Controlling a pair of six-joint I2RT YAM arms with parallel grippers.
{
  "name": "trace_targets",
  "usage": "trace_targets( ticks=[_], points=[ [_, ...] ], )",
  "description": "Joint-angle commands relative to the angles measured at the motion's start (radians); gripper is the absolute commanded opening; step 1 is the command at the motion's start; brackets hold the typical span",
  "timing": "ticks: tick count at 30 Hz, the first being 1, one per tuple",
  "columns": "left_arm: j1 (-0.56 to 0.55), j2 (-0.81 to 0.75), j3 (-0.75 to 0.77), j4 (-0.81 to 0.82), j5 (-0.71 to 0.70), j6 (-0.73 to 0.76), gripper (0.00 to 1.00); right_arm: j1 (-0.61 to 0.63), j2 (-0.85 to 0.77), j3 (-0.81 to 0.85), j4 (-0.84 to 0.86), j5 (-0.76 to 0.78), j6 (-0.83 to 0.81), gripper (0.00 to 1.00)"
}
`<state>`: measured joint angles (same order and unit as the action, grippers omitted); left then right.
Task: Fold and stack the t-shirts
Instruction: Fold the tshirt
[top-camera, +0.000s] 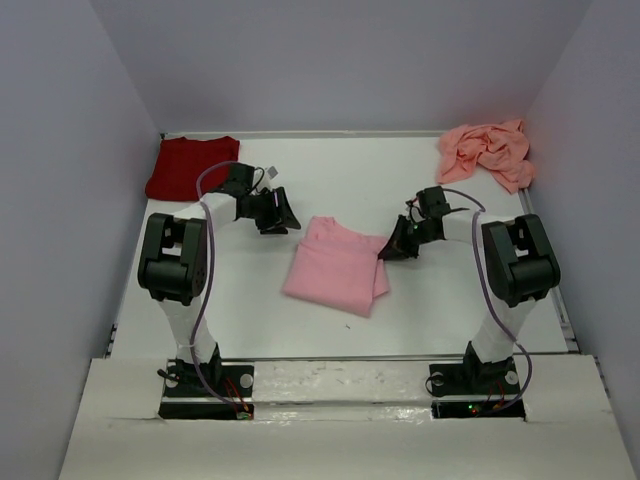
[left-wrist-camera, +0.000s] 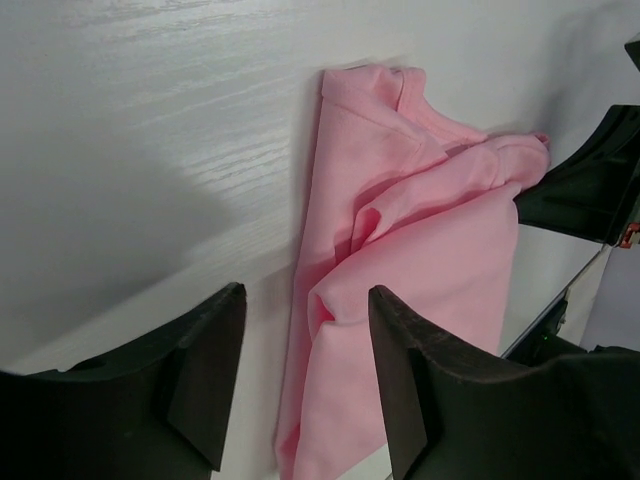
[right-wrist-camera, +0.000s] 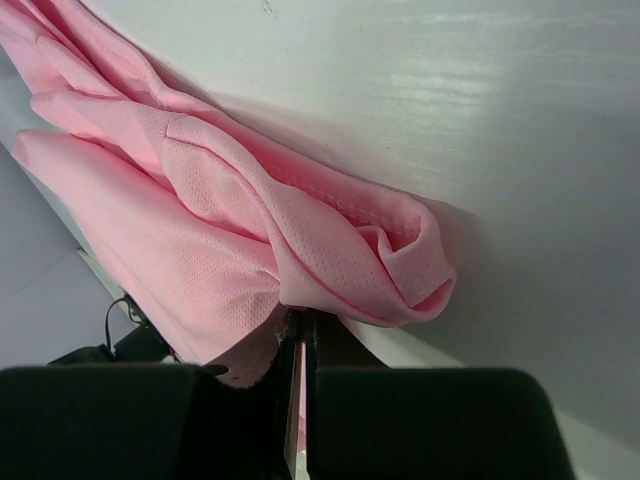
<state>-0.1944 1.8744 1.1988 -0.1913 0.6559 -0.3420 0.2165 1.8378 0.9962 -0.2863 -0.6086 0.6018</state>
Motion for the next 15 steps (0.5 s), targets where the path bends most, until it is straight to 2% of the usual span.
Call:
trace_targets(
  ticks=[1, 6, 15],
  points=[
    [0.006, -0.043, -0.034, 0.009, 0.056, 0.032, 0.62, 0.003, 0.023, 0.053, 0.004, -0.002, -0.039, 0.00],
    [0.004, 0.000, -0.064, 0.024, 0.109, 0.038, 0.60, 0.003, 0.035, 0.071, -0.005, -0.002, -0.048, 0.00],
    [0.003, 0.034, -0.128, 0.138, 0.209, -0.038, 0.47, 0.003, 0.060, 0.097, -0.025, -0.002, -0.068, 0.00]
  ],
)
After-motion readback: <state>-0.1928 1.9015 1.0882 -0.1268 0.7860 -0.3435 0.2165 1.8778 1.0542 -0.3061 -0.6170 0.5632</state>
